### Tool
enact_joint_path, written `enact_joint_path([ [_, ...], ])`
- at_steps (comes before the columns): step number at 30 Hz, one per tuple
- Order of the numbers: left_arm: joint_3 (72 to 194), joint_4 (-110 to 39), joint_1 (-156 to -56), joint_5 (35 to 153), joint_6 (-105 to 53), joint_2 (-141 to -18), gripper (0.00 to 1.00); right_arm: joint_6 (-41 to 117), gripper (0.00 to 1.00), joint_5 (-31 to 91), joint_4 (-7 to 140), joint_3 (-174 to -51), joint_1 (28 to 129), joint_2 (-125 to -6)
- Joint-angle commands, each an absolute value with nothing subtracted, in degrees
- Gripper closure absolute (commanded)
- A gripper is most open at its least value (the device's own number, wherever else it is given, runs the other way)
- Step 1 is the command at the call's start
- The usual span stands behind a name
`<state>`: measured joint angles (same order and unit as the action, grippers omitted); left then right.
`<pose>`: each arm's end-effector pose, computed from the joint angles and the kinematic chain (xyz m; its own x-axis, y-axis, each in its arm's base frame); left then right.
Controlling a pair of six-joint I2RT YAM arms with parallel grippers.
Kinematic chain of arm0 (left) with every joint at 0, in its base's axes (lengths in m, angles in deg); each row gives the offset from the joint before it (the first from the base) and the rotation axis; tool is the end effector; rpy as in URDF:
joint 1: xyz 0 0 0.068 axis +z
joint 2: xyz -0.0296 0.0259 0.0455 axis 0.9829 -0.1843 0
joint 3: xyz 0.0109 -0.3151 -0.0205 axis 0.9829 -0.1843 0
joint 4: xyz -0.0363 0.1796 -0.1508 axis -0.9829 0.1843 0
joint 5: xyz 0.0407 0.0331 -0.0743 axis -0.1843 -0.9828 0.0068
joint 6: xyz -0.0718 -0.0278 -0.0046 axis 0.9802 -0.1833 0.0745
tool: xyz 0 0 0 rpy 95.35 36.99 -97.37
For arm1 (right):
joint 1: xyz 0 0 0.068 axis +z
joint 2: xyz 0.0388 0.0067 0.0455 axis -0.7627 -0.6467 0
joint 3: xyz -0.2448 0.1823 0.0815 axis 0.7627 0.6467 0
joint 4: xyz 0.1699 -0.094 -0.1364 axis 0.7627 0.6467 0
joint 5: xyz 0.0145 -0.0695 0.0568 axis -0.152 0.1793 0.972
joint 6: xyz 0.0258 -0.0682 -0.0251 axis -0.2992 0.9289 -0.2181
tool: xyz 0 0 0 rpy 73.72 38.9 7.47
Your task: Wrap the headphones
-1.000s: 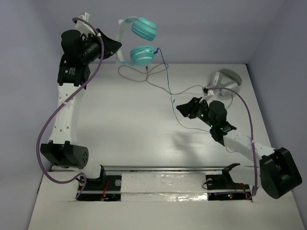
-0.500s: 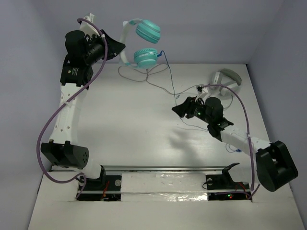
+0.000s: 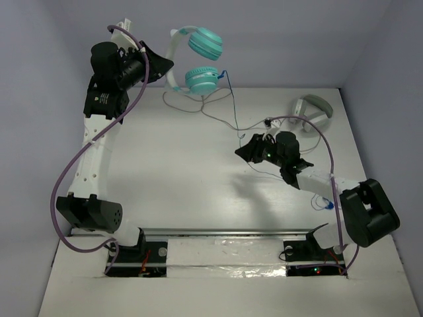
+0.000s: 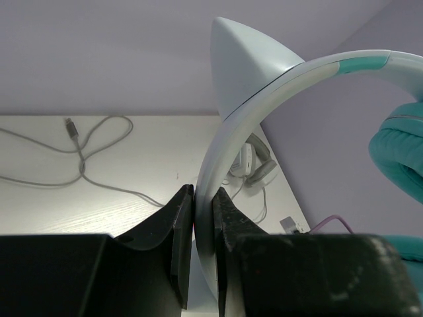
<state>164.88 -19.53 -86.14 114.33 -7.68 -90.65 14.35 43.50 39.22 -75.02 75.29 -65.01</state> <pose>0.3197 -0.0696 0.5516 -0.2367 -0.4116 -0.8801 0.5304 0.7042 -0.4720 0.2608 0.1517 0.2784 -0.5751 0.2470 -0.7799 -0.4991 0.6495 0.5737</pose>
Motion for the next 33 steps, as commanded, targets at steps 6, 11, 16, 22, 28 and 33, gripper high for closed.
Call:
enact_joint_path([
  [6, 166.38, -25.30, -86.41, 114.21, -6.83, -88.37, 1.00, 13.52, 0.91, 44.90, 34.72, -76.03, 75.72, -65.10],
  [11, 171.28, -23.20, -86.41, 112.18, -7.62, -92.05, 1.00, 10.26, 0.98, 44.81, 34.02, -69.88, 76.25, -61.15],
  [16, 176.48, -22.31, -85.89, 111.21, -7.36, -97.68, 1.00, 9.47, 1.00, 42.97, 38.30, -66.00, 76.25, -57.72],
  [22, 184.83, -18.62, -83.25, 111.74, -6.83, -104.71, 1.00, 9.12, 1.00, 39.28, 45.78, -65.48, 76.77, -53.58],
  [28, 186.77, -18.00, -81.40, 111.39, -6.22, -107.88, 1.00, 8.77, 1.00, 37.61, 49.30, -63.98, 76.77, -50.69],
  [33, 184.93, -19.23, -81.40, 111.57, -5.60, -108.15, 1.00, 8.94, 1.00, 36.64, 52.73, -64.33, 77.30, -46.91],
])
